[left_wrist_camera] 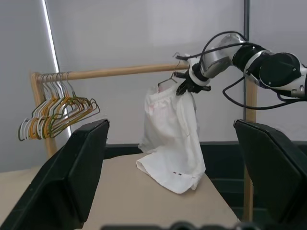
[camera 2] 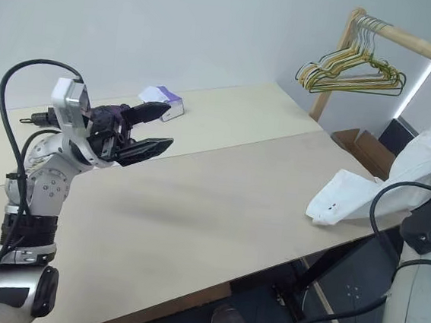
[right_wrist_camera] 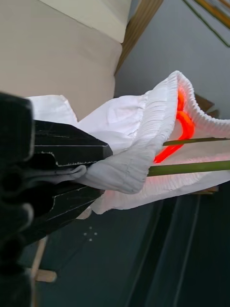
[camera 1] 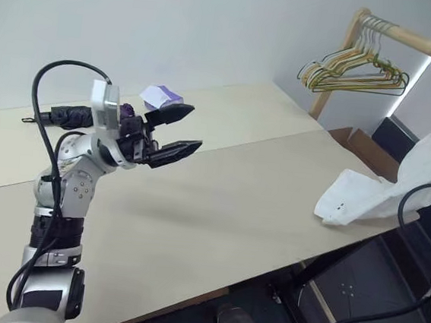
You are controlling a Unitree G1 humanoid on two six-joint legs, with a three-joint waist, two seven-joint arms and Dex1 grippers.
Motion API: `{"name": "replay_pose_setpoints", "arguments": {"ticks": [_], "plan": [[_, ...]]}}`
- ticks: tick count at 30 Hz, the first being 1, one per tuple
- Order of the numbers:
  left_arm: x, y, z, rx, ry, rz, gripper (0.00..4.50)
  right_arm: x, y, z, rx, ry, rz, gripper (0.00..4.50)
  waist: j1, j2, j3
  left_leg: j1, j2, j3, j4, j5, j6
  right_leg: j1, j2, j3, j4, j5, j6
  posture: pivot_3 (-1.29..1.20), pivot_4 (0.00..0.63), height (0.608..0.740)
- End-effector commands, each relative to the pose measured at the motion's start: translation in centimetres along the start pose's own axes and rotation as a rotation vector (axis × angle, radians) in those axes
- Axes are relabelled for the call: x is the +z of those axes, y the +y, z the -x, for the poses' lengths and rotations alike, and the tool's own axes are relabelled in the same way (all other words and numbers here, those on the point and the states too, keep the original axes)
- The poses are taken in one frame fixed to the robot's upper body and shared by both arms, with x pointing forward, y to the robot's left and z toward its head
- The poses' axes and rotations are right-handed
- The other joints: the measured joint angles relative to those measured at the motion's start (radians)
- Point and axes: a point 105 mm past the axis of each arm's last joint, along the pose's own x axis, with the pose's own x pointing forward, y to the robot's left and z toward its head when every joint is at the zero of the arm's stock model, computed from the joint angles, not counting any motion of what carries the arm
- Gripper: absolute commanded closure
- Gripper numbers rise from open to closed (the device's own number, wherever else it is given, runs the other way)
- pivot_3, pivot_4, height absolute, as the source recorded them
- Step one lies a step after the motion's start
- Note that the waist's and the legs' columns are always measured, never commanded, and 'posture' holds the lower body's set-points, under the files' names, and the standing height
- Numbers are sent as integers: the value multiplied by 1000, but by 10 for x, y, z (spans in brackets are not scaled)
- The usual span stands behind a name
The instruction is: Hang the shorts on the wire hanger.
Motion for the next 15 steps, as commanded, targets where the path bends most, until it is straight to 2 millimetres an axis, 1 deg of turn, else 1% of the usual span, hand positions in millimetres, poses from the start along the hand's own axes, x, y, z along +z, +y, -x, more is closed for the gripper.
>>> {"name": "replay_pose_setpoints", "arguments": {"ticks": [1,5,10,12,13,15], "plan": [[19,-5,-4,-42,-49,-51,0,12,-3,2,-22,-36,-91,4457,1,0,1,3,0,0,-2,0,0,4,0,0,-4,0,0,-258,0,740],[20,-7,-4,-42,-63,-37,0,-2,-13,-9,-73,8,-90,4457,4,0,1,3,0,1,-2,0,0,5,0,0,-6,1,2,-242,0,740],[24,-10,-2,-45,-86,-44,0,-7,-17,-15,-96,-1,-62,4457,5,-2,2,3,0,0,-2,0,0,5,0,0,-7,1,2,-231,0,740],[24,-10,-2,-41,-90,-46,0,-6,-17,-17,-110,-23,-33,3732,6,-2,2,3,0,0,-2,0,0,6,0,0,-8,1,2,-224,0,740],[24,-10,-2,-37,-92,-47,0,-6,-18,-17,-122,-31,-23,3539,7,-2,2,3,0,0,-2,0,0,6,0,0,-8,1,2,-221,0,740],[24,-10,-1,-30,-94,-45,0,-4,-19,-17,-150,-60,5,2840,7,-2,2,3,0,0,-2,0,0,6,0,0,-8,1,3,-218,0,740]]}}
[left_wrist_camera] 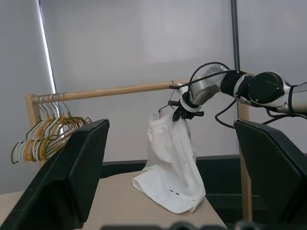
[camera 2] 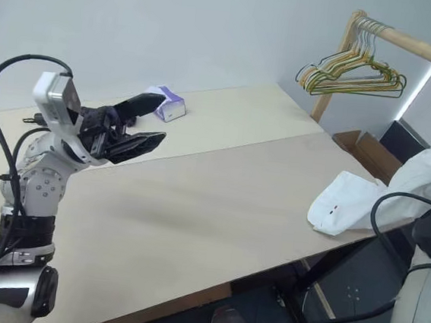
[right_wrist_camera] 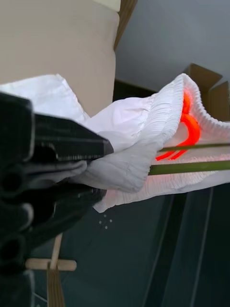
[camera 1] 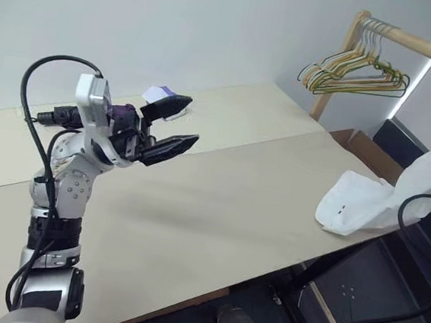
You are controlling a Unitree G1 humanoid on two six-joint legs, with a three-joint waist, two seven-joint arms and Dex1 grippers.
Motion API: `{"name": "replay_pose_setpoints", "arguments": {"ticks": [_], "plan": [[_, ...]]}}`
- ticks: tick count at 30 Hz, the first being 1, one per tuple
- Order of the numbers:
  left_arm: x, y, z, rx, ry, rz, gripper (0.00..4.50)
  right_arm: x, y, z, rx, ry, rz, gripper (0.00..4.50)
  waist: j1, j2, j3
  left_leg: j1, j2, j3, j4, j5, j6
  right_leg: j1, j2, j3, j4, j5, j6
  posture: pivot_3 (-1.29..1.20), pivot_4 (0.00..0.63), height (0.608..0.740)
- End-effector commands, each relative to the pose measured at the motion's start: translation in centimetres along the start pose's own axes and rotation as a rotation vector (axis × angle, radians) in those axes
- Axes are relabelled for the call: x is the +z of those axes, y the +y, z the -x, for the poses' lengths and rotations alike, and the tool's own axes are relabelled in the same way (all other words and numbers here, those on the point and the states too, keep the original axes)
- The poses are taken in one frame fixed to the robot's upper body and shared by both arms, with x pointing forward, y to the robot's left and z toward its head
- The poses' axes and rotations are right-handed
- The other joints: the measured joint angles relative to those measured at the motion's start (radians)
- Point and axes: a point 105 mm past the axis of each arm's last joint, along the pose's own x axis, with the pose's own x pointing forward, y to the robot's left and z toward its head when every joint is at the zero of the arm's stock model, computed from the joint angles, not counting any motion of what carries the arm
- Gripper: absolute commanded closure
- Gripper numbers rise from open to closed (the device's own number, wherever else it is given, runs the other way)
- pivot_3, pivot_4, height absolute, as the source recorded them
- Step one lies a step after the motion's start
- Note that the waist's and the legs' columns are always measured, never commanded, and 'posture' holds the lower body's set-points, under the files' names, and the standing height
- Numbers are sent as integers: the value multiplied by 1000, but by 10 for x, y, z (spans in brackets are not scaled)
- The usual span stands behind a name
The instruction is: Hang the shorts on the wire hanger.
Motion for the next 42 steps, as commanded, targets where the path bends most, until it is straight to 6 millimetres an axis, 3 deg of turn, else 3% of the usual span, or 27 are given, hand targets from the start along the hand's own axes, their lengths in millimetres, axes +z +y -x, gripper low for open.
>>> {"name": "replay_pose_setpoints", "arguments": {"ticks": [1,8,16,23,27,31,35,38,42], "plan": [[10,-4,-1,-8,-28,-35,0,13,-1,3,-28,-85,8,2435,0,0,0,0,0,0,0,0,0,0,0,0,0,0,0,-217,0,740],[9,-5,0,3,-25,-38,0,23,1,11,-206,-265,218,27,1,0,0,0,0,0,0,0,0,0,0,1,0,0,0,-212,0,740],[11,-3,1,6,-34,-38,0,22,20,38,-374,-533,405,27,13,1,0,0,0,0,0,0,0,0,0,1,1,1,1,-216,0,740],[9,0,6,46,-30,-37,0,12,70,83,-311,-925,579,27,27,1,0,0,1,-1,0,0,0,-1,0,1,2,1,1,-192,0,740],[1,10,19,163,57,-81,0,-2,105,105,-165,-1083,714,27,29,1,0,-1,0,-1,0,0,0,-1,0,1,2,1,1,-154,0,740],[-10,12,39,274,169,-105,0,-37,150,118,176,-1089,871,27,39,0,0,0,1,-2,0,0,0,-1,1,1,2,1,1,-111,0,740],[-21,10,56,339,276,-110,0,-81,176,134,533,-1055,1016,27,80,-1,0,0,3,-2,0,0,0,-1,1,0,2,1,1,-49,0,740],[-34,8,68,379,376,-99,0,-129,182,142,782,-1017,1184,27,129,-1,1,-1,3,-3,0,0,0,-2,1,-2,2,1,1,-2,0,740],[-52,6,77,443,480,-107,0,-189,169,138,1072,-821,1374,27,205,-4,3,-3,3,-3,0,0,0,-4,0,-3,2,1,0,59,0,740]]}}
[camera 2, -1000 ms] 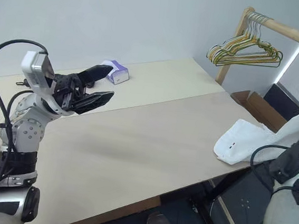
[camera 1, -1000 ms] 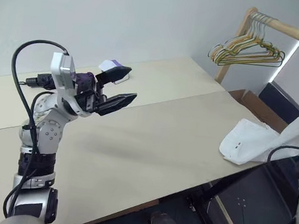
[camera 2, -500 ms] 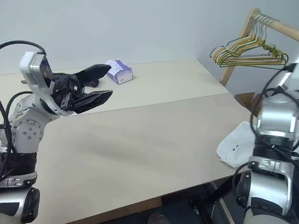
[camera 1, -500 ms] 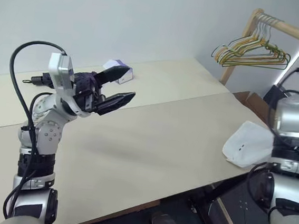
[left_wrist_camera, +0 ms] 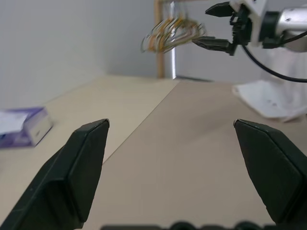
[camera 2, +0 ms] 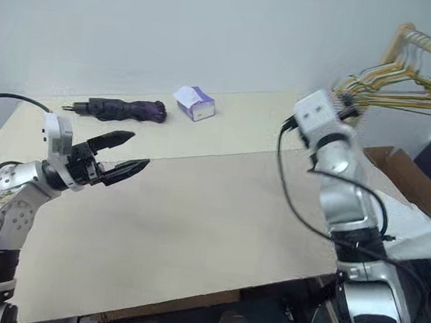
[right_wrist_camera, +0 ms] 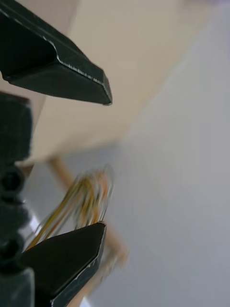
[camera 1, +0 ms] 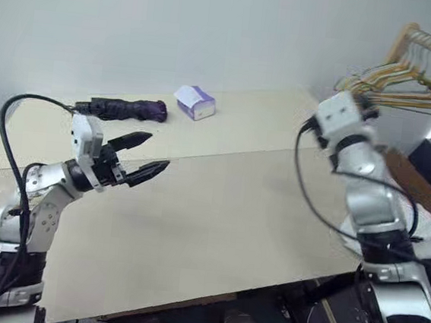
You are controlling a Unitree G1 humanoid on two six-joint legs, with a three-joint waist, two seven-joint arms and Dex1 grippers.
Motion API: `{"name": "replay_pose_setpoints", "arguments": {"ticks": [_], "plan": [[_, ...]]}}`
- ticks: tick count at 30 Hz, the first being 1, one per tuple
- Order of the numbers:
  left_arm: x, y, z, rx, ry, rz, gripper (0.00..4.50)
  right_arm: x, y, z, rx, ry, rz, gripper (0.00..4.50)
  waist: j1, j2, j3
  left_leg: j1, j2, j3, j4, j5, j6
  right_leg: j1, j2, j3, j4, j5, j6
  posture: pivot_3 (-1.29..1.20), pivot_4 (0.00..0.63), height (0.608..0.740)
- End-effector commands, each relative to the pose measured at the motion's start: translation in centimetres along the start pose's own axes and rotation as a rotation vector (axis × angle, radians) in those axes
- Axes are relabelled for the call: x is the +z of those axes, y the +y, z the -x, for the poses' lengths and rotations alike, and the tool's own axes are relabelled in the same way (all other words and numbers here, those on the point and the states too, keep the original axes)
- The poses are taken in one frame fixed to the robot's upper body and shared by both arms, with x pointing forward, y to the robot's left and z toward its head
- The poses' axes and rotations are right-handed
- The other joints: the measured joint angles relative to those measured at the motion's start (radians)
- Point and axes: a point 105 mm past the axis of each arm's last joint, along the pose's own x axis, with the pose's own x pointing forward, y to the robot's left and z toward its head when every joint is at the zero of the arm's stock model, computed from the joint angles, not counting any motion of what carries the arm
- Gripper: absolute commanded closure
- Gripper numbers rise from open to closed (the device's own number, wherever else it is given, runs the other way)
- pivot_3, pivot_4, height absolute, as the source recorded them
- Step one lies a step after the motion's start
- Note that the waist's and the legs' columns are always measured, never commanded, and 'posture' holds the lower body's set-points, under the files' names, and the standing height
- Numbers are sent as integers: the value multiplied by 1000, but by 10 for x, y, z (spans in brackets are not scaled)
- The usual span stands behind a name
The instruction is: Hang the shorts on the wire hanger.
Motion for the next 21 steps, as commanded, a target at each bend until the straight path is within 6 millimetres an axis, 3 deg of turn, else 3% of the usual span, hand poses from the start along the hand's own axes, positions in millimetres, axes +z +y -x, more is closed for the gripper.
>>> {"name": "replay_pose_setpoints", "arguments": {"ticks": [1,4,9,21], "plan": [[-11,3,-1,91,108,-63,0,8,32,18,261,-106,97,27,45,-2,1,0,0,0,0,0,0,0,0,-1,0,0,0,64,0,740],[-29,6,2,161,189,-102,0,-2,53,31,386,-144,168,27,102,-3,2,-1,0,1,0,0,0,-2,-1,-2,-1,0,-1,88,0,740],[-31,-4,3,143,188,-112,0,-23,66,35,486,-85,219,27,145,-9,4,-3,0,6,0,0,-1,-7,0,-1,1,2,-4,113,0,740],[-35,-2,1,121,227,-98,0,-33,80,35,491,-51,256,27,173,-12,4,-12,0,14,0,1,-2,-17,1,-1,2,3,-6,135,0,740]]}}
